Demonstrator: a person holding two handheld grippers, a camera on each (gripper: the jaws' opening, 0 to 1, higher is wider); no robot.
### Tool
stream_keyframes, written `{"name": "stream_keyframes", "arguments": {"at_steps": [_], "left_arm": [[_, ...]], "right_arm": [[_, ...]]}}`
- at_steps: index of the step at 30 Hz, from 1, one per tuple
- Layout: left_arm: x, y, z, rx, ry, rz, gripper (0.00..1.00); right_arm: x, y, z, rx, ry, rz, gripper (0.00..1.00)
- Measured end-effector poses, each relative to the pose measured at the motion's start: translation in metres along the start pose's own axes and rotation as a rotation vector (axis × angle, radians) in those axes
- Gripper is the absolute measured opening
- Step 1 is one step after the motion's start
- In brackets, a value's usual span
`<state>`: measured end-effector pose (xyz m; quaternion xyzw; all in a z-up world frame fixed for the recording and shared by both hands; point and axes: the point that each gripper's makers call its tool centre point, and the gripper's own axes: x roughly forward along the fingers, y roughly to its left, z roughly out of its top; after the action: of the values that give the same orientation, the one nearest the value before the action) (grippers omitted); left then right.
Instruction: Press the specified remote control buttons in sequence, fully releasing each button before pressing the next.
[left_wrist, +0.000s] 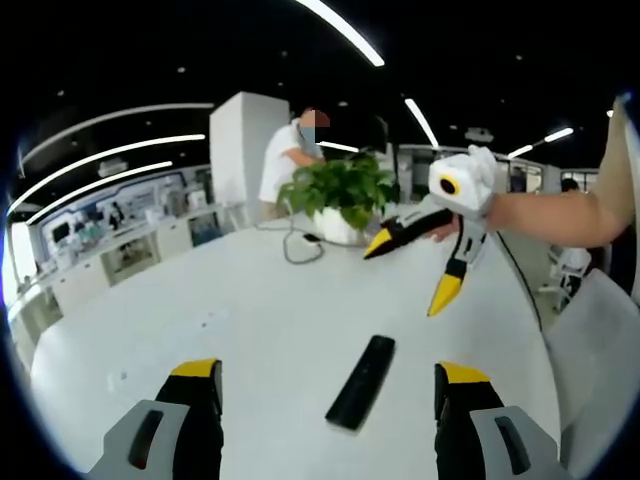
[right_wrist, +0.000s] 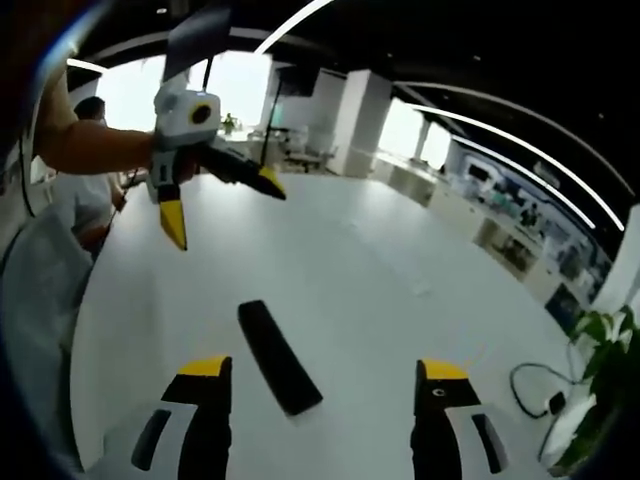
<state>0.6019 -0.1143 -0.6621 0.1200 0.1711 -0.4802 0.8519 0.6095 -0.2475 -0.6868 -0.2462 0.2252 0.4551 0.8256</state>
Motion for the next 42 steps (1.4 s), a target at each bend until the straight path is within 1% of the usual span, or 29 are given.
{"name": "stream_keyframes", "arguments": {"at_steps": [3, 8, 14, 16, 20, 25, 29, 35, 42], "left_arm": [[0.002, 0.000, -0.005, -0.004, 0.011, -0.003, 0.90], [0.005, 0.002, -0.009, -0.009, 0.017, -0.012, 0.90], [0.011, 0.000, -0.017, -0.011, 0.032, -0.023, 0.89], [0.013, -0.001, -0.018, -0.011, 0.034, -0.026, 0.89], [0.017, -0.001, -0.025, -0.017, 0.046, -0.035, 0.89], [0.021, -0.001, -0.033, -0.026, 0.059, -0.040, 0.89], [0.022, -0.006, -0.032, -0.025, 0.061, -0.044, 0.88], [0.024, -0.006, -0.035, -0.024, 0.063, -0.044, 0.87], [0.030, -0.011, -0.043, -0.015, 0.069, -0.053, 0.81]], "right_arm": [[0.003, 0.001, -0.002, -0.001, 0.009, 0.007, 0.72], [0.007, 0.000, -0.008, -0.003, 0.025, 0.021, 0.71], [0.014, 0.005, -0.015, -0.005, 0.048, 0.039, 0.70], [0.020, 0.005, -0.018, -0.002, 0.053, 0.046, 0.69], [0.026, 0.004, -0.025, 0.004, 0.070, 0.054, 0.68], [0.029, 0.005, -0.031, 0.004, 0.076, 0.058, 0.66], [0.032, 0.008, -0.038, -0.005, 0.091, 0.067, 0.64], [0.034, 0.013, -0.040, -0.006, 0.102, 0.076, 0.59], [0.039, 0.017, -0.046, -0.011, 0.116, 0.093, 0.56]]}}
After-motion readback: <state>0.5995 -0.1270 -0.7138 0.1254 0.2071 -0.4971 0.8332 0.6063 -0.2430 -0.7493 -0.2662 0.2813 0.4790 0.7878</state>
